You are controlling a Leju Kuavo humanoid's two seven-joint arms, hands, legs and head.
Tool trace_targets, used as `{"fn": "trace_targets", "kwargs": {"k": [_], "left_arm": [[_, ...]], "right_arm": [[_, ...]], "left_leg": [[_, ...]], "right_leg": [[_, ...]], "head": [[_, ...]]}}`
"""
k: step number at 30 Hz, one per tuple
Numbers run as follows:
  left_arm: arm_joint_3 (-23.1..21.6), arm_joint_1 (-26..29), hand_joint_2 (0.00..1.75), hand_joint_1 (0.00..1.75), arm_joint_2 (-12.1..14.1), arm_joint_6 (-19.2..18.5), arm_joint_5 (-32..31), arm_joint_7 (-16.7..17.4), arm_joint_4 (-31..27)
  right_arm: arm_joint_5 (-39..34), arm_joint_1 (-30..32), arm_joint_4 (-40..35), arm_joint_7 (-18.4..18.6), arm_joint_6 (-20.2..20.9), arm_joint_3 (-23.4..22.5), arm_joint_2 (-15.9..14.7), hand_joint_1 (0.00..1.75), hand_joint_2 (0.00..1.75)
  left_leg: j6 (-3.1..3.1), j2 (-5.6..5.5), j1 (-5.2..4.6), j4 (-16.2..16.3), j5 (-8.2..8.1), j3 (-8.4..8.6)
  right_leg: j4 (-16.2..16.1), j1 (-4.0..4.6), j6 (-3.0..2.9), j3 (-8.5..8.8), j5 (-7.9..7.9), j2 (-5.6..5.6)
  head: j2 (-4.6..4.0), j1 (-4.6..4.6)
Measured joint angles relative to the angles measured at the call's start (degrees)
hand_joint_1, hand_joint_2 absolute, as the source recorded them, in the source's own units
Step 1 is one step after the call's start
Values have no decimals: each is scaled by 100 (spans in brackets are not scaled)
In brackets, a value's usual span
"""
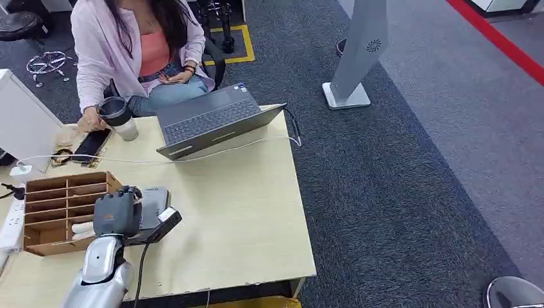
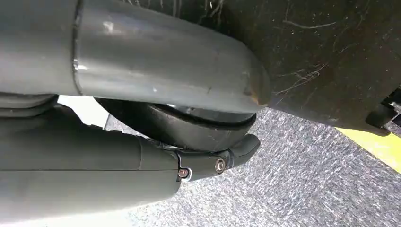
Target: Pass the card to the sensor for recognition and then transmit it.
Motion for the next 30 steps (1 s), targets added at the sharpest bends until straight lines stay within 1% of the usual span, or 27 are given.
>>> {"fn": "trace_targets", "kwargs": {"k": [4, 8, 11, 13, 24, 30], "left_arm": [[0, -15, 175, 175, 0, -9, 0, 2, 31], [-24, -48, 175, 175, 2, -90, -2, 18, 74], [-83, -84, 175, 175, 13, -173, -2, 61, 144], [-127, -108, 175, 175, 24, -173, -2, 112, 195], [-192, -201, 175, 175, 79, -173, -4, 92, 391], [-420, -204, 175, 175, 142, -160, -4, 107, 413]], "right_arm": [[0, 0, 0, 0, 0, 0, 0, 0, 0], [-4, 0, 0, 0, 2, 2, 0, 0, 0], [129, -2, 2, 2, -18, 72, 0, 0, 0], [118, -6, 0, 15, -17, 127, 0, 0, 0], [-64, -12, 2, 6, 11, 140, 0, 0, 0], [-96, -12, 2, -13, 11, 140, -2, 0, 0]], "left_leg": [[0, 0, 0, 0, 0, 0], [0, -1, 0, 0, 0, 0], [-1, -2, 0, 0, 1, 1], [-1, -2, 0, 0, 1, 3], [-1, -2, 0, -2, 1, 23], [-1, -2, 0, -2, 1, 28]], "right_leg": [[0, 0, 0, 0, 0, 0], [0, 0, 0, 1, 0, 0], [0, 0, 0, 3, 0, -1], [0, 0, 0, 6, 0, -2], [0, 0, 0, 23, 0, -2], [0, 0, 0, 30, 0, -3]], "head": [[0, 0], [0, 0], [0, 0], [0, 0], [0, 0], [0, 0]]}}
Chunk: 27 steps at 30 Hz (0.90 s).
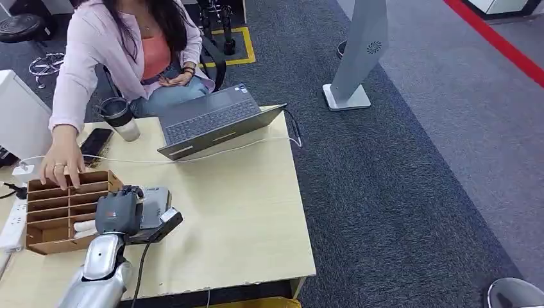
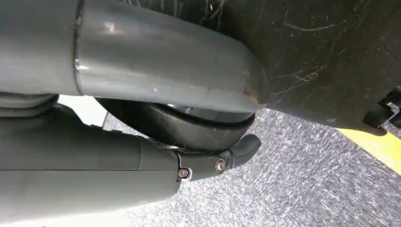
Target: Pass the card to the sensor for recognition and then transmit it.
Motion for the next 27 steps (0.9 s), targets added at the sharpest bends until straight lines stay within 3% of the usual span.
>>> {"fn": "trace_targets", "kwargs": {"k": [18, 27], "left_arm": [[-177, 42, 175, 175, 66, -118, 2, 24, 114], [-177, 38, 175, 175, 87, 50, 2, 101, 179]], "right_arm": [[-20, 0, 13, -2, 0, 0, 0, 0, 0], [-61, 0, 15, 4, -2, 7, 0, 0, 0]], "left_leg": [[2, 0, 0, 0, -2, -4], [2, 0, 0, 0, -2, -3]], "right_leg": [[0, 0, 1, -3, -1, 1], [0, 0, 1, -3, -1, 1]], "head": [[0, 2], [0, 2]]}}
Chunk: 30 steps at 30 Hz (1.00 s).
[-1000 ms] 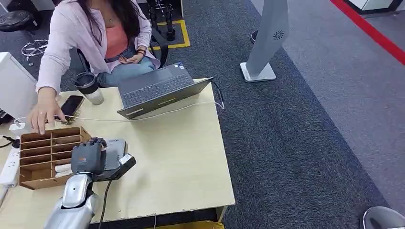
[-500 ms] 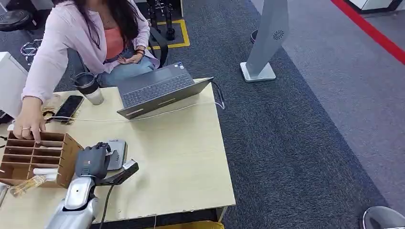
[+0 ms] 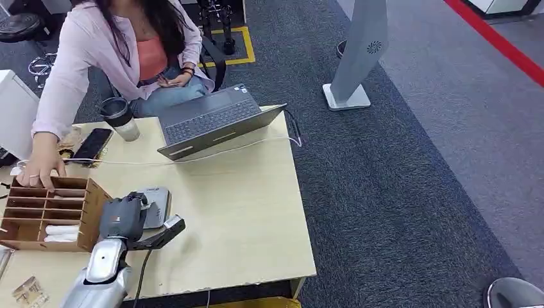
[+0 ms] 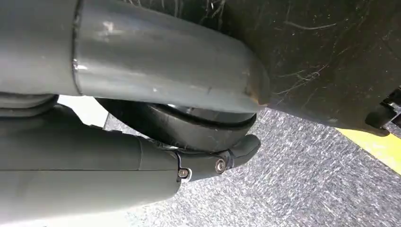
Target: Pass the card to the sensor for recognition and then transmit it.
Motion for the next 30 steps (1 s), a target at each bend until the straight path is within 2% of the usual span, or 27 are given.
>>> {"fn": "trace_targets", "kwargs": {"k": [6, 10, 13, 16, 21, 30], "left_arm": [[0, -1, 175, 175, -2, 184, 0, -4, 15], [26, -53, 175, 175, -18, 540, 7, -4, 4], [74, -181, 175, 175, -26, 666, 41, -150, -294], [166, -474, 175, 175, -37, 706, 55, -335, -715], [238, -1037, 175, 175, -37, 673, 28, -398, -1078], [324, -2010, 175, 175, 227, 498, 4, -188, -1027]], "right_arm": [[-48, -1, 0, 0, -7, 9, 0, 0, 0], [-48, -1, 0, 0, -11, 22, 0, 0, 0], [-42, -1, 0, 11, -115, 50, 0, 0, 0], [-11, -1, 0, 61, -238, 127, 22, 0, 0], [7, -1, 0, 39, -310, 177, 35, 0, 0], [-35, -3, 0, -26, -310, 227, 35, 0, 0]], "left_leg": [[0, 0, 0, 0, 0, -1], [0, 0, 0, 1, 0, -3], [-1, 0, 0, 1, 1, -5], [-2, -2, 0, 2, 2, -6], [-1, -1, 0, 3, 4, -5], [-1, 0, 1, 2, 4, -7]], "right_leg": [[0, 0, 0, -1, 0, 0], [0, 0, 0, -5, 0, 0], [0, 0, 0, -6, 0, 0], [0, 0, 0, -6, 2, -2], [1, 0, 1, -5, 3, -2], [2, 1, 0, -8, 2, 0]], "head": [[0, 0], [0, 0], [0, 0], [0, 0], [0, 0], [0, 0]]}}
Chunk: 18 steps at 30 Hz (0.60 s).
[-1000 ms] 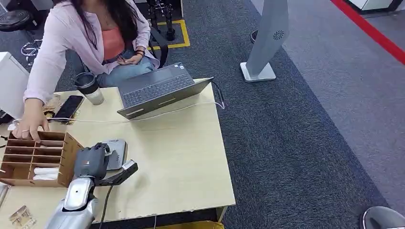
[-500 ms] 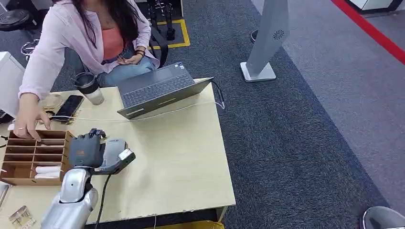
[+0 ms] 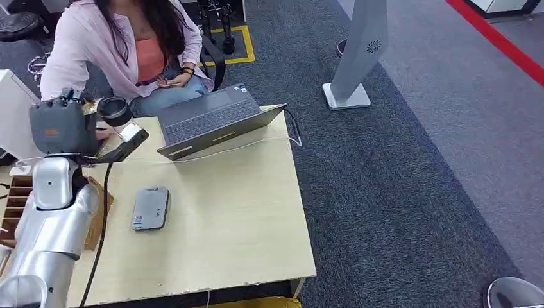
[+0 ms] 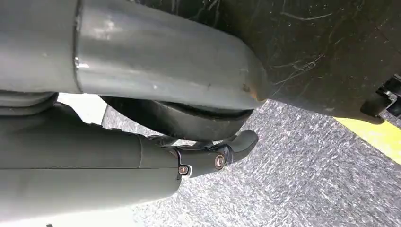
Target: Pass the card to the sensor for recognition and then transmit it.
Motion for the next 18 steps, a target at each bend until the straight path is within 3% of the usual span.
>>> {"fn": "trace_targets", "kwargs": {"k": [6, 7, 18], "left_arm": [[2, -234, 175, 175, 157, 37, 0, 94, 166], [2, -245, 175, 0, 175, 53, 0, 96, 192], [9, -116, 175, 0, 354, 208, 0, 188, 339]], "right_arm": [[-31, -2, 0, 13, 0, 37, 0, 0, 0], [-31, -2, 0, 17, 0, 39, 0, 0, 0], [-55, -5, 0, 33, 2, 63, 0, 0, 0]], "left_leg": [[0, 2, 0, 0, 0, 0], [0, 1, 0, 0, 0, 0], [0, 1, 0, -1, -1, -3]], "right_leg": [[0, 0, 0, 0, 0, 2], [0, 0, 0, 0, 0, 1], [0, 0, 0, 0, 0, 1]], "head": [[0, 0], [0, 0], [0, 0]]}}
